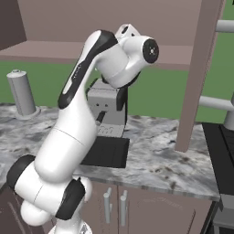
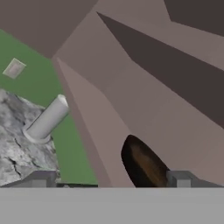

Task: Pick the pan from the cabinet and place it on the stove. Then turn on the stove burner for the pan.

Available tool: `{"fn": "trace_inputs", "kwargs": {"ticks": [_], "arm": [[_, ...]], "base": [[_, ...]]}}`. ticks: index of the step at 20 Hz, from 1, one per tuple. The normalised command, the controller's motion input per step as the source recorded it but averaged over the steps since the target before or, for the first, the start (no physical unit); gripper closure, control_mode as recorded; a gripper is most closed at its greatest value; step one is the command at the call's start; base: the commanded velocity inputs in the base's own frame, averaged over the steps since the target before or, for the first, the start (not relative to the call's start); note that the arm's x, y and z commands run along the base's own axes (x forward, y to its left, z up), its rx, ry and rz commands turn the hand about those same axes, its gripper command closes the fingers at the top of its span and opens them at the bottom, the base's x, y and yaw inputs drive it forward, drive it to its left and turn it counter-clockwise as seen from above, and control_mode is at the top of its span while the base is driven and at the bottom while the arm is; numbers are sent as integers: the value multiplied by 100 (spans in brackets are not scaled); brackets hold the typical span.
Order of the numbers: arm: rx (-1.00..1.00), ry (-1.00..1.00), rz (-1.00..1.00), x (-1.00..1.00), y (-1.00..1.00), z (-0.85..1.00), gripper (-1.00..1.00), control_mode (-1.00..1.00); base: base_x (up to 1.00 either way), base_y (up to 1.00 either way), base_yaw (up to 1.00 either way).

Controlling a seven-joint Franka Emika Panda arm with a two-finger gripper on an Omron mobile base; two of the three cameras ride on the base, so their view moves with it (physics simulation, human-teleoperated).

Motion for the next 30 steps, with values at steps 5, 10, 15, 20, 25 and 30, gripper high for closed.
{"fn": "trace_inputs", "kwargs": {"ticks": [5, 10, 15, 20, 25, 30], "arm": [[-4, -8, 0, 42, -26, 0, -100, -100], [-6, -7, 0, 41, -26, 0, -100, -100], [-11, 0, -1, 41, -23, 0, -100, -100], [-12, 0, -1, 48, -17, 0, -100, -100], [-11, 0, -2, 43, -6, -9, -100, -100], [-11, 0, -2, 27, 0, -31, -100, -100]], "base": [[0, 0, 0], [0, 0, 0], [0, 0, 0], [0, 0, 0], [0, 0, 0], [0, 0, 0]]}}
